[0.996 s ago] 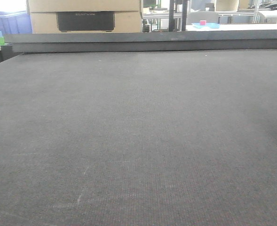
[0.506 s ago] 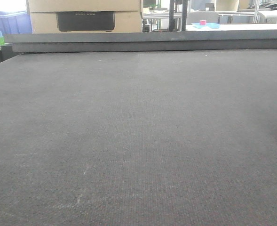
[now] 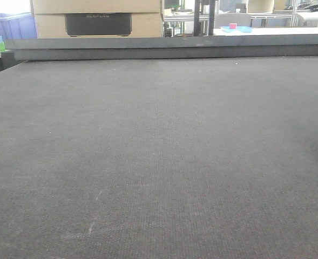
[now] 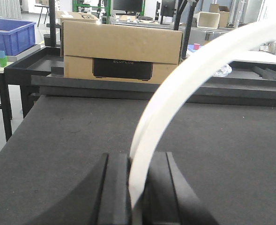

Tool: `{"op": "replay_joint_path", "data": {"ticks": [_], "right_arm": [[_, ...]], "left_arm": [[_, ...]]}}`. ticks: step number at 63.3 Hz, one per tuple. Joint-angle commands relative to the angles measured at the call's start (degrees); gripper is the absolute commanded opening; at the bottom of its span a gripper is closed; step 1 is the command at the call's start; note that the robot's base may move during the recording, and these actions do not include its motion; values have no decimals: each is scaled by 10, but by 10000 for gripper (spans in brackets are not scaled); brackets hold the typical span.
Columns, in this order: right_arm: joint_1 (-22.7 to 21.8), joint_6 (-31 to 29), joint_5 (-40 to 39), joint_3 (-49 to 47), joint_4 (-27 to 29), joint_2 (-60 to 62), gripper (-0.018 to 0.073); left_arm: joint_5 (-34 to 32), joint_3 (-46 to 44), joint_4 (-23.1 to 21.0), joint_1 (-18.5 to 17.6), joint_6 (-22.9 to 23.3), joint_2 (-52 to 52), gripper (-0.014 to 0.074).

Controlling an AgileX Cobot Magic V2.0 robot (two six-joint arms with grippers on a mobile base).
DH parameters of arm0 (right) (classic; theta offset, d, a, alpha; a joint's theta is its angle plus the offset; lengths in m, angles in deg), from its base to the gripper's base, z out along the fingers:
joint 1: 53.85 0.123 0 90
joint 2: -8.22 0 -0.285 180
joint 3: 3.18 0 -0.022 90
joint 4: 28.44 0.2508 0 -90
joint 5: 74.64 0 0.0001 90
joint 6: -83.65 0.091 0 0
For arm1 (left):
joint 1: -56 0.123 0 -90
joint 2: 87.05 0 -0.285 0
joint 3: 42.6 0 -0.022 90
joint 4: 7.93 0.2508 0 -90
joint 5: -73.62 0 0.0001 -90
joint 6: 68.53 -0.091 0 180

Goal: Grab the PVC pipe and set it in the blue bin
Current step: 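Drive the base away from the table holding both pipe pieces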

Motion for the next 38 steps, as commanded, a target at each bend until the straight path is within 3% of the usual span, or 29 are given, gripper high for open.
{"op": "replay_joint_path", "data": {"ticks": [1,38], "right_arm": [[1,-4,-10,1,-9,3,-169],[1,-4,-10,1,-9,3,-169]], "left_arm": [[-18,-2,0,-2,3,-4,-111],[-18,-2,0,-2,3,-4,-111]]}}
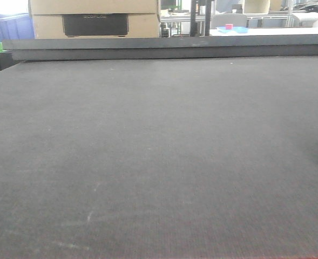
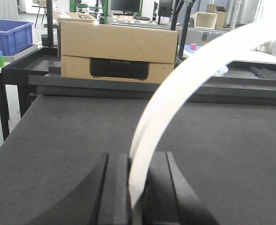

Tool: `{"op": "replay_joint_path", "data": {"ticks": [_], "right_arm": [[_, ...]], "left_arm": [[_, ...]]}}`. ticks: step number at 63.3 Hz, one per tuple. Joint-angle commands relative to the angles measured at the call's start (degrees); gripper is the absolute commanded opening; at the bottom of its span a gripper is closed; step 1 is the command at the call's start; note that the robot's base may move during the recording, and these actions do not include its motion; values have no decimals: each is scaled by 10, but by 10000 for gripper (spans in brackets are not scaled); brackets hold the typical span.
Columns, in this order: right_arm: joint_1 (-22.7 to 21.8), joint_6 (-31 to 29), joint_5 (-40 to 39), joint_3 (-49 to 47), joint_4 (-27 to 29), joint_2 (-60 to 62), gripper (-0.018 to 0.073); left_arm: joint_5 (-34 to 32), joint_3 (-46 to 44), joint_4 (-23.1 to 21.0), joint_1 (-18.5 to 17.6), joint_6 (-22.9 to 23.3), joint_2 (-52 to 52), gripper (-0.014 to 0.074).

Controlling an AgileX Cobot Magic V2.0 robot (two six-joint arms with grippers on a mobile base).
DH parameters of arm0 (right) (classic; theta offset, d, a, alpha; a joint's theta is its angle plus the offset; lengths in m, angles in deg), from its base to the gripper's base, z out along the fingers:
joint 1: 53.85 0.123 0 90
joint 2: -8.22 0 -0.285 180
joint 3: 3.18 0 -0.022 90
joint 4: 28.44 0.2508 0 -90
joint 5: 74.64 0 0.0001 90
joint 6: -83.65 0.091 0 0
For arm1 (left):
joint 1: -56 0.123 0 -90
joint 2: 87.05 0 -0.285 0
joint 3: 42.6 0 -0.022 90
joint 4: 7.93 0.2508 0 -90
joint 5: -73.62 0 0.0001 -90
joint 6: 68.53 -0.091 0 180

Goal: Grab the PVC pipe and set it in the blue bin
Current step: 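Drive the base away from the table holding both pipe pieces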

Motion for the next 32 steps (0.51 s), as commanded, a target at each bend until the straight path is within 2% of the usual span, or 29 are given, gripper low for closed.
{"op": "replay_joint_path", "data": {"ticks": [1,32], "right_arm": [[1,-4,-10,1,-9,3,-169],[1,-4,-10,1,-9,3,-169]], "left_arm": [[-18,-2,0,-2,3,-4,-111],[-18,-2,0,-2,3,-6,-111]]}}
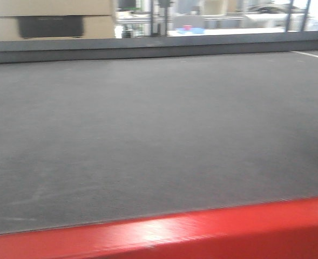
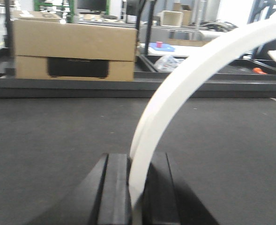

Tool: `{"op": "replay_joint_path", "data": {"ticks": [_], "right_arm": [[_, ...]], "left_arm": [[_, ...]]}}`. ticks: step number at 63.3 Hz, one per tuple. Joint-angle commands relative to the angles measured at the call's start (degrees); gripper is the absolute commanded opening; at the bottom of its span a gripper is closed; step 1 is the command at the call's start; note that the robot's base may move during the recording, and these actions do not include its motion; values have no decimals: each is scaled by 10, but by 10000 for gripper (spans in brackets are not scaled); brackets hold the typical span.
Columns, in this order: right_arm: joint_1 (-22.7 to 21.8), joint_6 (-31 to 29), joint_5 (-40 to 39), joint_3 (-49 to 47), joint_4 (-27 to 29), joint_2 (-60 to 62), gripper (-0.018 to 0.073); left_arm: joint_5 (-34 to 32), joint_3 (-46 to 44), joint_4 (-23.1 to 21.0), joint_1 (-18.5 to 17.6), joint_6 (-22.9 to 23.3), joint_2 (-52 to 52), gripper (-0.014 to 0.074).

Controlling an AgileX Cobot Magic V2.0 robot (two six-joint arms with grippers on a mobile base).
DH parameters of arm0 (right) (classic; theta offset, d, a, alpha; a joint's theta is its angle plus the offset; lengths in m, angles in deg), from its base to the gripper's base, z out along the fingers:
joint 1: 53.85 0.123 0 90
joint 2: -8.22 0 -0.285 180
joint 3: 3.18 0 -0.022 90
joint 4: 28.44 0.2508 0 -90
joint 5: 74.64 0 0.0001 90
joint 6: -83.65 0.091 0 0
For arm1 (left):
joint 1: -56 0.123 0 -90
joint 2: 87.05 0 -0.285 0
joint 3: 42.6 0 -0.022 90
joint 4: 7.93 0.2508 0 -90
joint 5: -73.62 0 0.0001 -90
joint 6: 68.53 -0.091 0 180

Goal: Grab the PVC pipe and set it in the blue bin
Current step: 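Drive the base away from the table holding both pipe pieces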

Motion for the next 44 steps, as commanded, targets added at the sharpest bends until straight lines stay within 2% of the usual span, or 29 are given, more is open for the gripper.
{"op": "replay_joint_path", "data": {"ticks": [1,44], "right_arm": [[1,-4,-10,1,-9,3,-169],[1,-4,-10,1,-9,3,-169]], "left_arm": [[-17,-2,0,-2,3,-3,-111],[-18,-2,0,-2,3,-3,-111]]}}
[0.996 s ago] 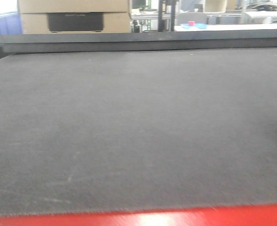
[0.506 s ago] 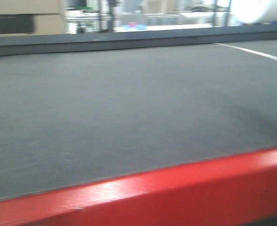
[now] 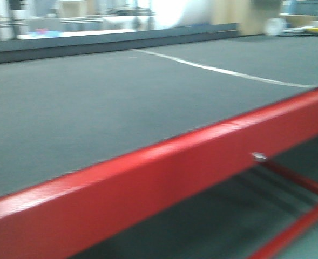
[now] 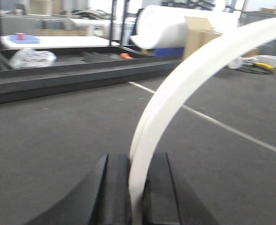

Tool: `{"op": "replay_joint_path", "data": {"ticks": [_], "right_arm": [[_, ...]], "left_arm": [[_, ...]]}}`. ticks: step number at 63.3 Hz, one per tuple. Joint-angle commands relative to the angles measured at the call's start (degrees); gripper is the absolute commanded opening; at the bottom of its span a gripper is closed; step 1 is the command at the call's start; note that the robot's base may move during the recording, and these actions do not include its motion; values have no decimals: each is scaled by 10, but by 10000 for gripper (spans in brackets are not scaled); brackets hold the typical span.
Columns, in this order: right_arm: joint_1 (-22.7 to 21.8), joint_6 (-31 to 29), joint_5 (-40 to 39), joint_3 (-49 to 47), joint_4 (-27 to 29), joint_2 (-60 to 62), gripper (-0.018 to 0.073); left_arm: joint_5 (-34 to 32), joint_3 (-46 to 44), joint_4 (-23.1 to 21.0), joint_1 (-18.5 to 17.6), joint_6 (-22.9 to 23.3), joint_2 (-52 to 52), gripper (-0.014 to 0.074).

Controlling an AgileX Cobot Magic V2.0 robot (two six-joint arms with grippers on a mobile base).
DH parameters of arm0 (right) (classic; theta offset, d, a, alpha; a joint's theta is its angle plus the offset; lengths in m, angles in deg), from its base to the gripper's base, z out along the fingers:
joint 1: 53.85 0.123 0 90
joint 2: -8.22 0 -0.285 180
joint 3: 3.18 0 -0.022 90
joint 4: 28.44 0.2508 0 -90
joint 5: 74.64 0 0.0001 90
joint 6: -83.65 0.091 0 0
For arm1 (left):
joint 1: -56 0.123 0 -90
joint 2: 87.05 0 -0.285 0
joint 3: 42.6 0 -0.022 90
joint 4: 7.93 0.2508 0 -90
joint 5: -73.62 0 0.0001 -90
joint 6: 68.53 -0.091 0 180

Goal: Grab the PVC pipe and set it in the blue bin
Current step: 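Drive the base away from the table holding both pipe pieces, then drive the base to the metal shelf of blue bins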

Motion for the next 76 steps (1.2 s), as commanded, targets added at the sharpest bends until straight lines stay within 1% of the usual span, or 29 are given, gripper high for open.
{"op": "replay_joint_path", "data": {"ticks": [1,76], "right_arm": [[1,-4,-10,1,-8,3,-169],[1,-4,-10,1,-8,3,-169]], "left_arm": [[-18,-2,0,-2,3,-1,-111],[-18,-2,0,-2,3,-1,-111]]}}
